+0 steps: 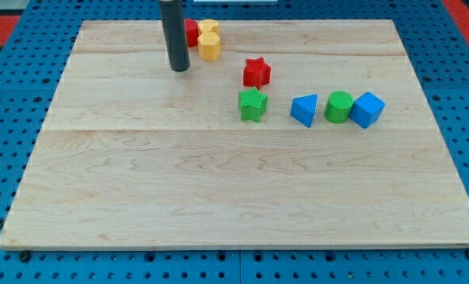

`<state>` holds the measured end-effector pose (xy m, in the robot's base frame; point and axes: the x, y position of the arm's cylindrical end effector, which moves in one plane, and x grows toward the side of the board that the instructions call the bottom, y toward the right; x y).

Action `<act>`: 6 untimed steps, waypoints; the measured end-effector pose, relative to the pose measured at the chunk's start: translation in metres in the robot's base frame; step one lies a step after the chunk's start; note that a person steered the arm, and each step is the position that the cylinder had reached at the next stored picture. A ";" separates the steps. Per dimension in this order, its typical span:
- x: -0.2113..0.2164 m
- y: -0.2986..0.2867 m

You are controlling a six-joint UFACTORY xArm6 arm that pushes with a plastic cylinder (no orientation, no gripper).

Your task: Slide the yellow hexagon away from the yellow heart

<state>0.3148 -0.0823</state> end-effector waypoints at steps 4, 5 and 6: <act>-0.025 0.051; 0.044 0.096; 0.012 0.116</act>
